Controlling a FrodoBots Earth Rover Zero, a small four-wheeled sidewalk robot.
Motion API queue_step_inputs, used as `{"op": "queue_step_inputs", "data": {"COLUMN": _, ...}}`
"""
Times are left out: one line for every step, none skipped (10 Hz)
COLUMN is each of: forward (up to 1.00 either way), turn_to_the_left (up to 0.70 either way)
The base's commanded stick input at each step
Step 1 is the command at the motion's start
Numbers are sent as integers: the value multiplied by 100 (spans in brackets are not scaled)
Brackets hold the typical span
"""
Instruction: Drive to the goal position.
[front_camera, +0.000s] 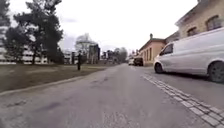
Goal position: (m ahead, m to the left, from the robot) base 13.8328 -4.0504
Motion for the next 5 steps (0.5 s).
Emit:
{"op": "queue_step_inputs", "data": {"forward": 100, "turn_to_the_left": 0}}
{"op": "queue_step_inputs", "data": {"forward": 100, "turn_to_the_left": 0}}
{"op": "queue_step_inputs", "data": {"forward": 100, "turn_to_the_left": 0}}
{"op": "queue_step_inputs", "data": {"forward": 100, "turn_to_the_left": 0}}
{"op": "queue_step_inputs", "data": {"forward": 100, "turn_to_the_left": 0}}
